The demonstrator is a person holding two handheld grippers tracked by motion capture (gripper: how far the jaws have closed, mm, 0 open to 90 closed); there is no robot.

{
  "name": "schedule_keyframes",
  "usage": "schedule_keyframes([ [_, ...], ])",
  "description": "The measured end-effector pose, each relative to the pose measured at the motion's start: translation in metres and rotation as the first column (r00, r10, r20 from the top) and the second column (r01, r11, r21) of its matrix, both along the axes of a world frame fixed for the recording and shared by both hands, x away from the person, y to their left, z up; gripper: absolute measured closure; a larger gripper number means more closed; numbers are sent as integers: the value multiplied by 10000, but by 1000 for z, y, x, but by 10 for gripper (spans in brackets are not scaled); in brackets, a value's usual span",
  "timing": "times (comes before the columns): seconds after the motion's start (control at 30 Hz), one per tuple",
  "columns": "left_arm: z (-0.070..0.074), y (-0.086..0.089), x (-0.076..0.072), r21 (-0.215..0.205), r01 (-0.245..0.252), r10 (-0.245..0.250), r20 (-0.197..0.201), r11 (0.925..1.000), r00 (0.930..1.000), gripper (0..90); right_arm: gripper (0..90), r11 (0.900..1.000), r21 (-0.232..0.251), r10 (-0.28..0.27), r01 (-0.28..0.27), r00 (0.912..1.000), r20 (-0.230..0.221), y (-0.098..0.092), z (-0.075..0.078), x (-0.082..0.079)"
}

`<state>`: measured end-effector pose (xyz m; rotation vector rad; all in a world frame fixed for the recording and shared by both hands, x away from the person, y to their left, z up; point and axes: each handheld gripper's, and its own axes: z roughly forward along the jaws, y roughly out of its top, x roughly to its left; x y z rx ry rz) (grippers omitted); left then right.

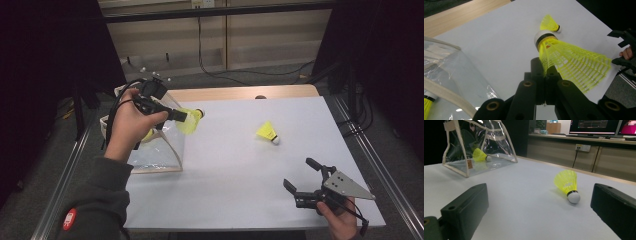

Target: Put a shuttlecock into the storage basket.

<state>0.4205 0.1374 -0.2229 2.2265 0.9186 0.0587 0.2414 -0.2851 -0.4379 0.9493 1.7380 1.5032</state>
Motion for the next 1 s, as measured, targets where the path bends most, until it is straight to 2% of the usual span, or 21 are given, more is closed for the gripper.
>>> schedule_keyframes([
  [1.0, 15, 15, 5, 142, -442, 439, 190, 9989, 9989, 894, 12, 10000, 39, -5, 5, 10000, -7, 0, 0, 0],
])
